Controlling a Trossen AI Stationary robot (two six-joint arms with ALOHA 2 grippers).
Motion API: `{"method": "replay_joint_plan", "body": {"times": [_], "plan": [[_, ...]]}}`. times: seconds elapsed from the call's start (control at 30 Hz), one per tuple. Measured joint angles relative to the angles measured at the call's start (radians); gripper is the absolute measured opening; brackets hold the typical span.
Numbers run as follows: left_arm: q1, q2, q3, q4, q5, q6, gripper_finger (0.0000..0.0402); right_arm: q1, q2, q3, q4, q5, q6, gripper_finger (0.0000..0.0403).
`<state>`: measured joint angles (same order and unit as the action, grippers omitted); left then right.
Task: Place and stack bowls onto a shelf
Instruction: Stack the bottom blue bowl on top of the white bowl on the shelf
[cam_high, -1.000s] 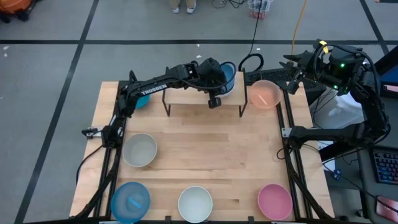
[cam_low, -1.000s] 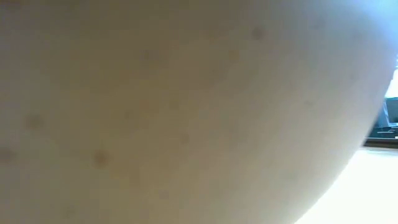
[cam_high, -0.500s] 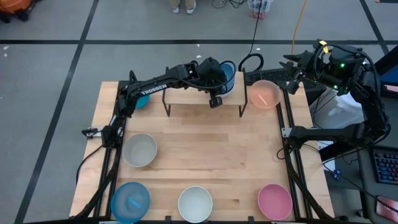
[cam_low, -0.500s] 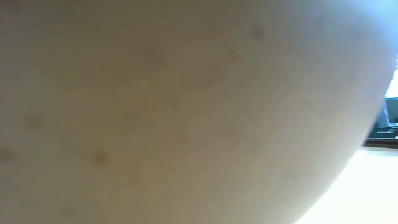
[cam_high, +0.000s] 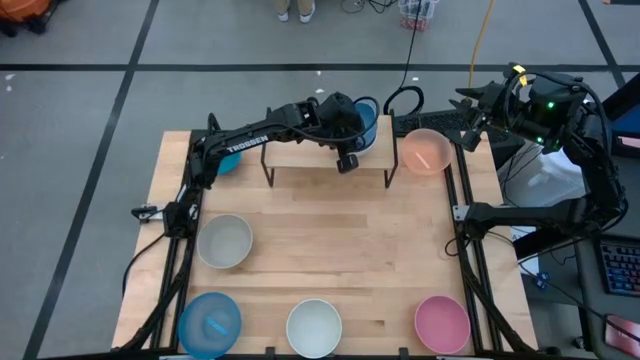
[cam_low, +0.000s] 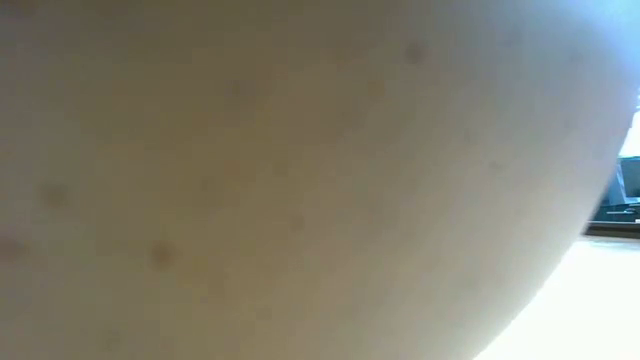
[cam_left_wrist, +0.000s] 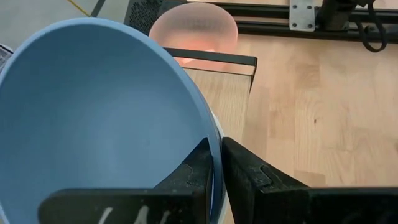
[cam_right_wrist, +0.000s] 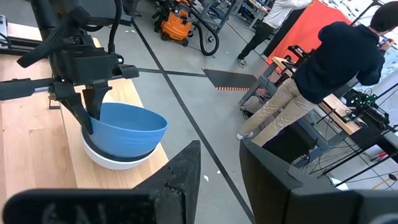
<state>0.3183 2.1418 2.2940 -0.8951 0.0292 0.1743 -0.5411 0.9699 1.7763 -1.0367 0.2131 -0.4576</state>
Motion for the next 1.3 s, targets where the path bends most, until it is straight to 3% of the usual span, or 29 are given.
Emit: {"method": "replay_joint_plan", "body": {"times": [0.37,0.7,0.9,1.3], "plan": [[0.001,0.0,0.0,0.005,-0.004,0.008,0.0009,0.0,0.0,0.0,0.0,0.0,0.0,0.0107],[0.0,0.0,0.0,0.003,-0.02,0.03,0.006,0.0,0.0,0.0,0.0,0.0,0.0,0.0107],[-0.009,-0.01,0.0,0.001,-0.088,0.044,0.0062,0.0,0.0,0.0,0.0,0.0,0.0,0.0107],[-0.019,-0.029,0.0,-0.006,-0.113,0.088,0.0063,0.0,0.0,0.0,0.0,0.0,0.0,0.0107]]}}
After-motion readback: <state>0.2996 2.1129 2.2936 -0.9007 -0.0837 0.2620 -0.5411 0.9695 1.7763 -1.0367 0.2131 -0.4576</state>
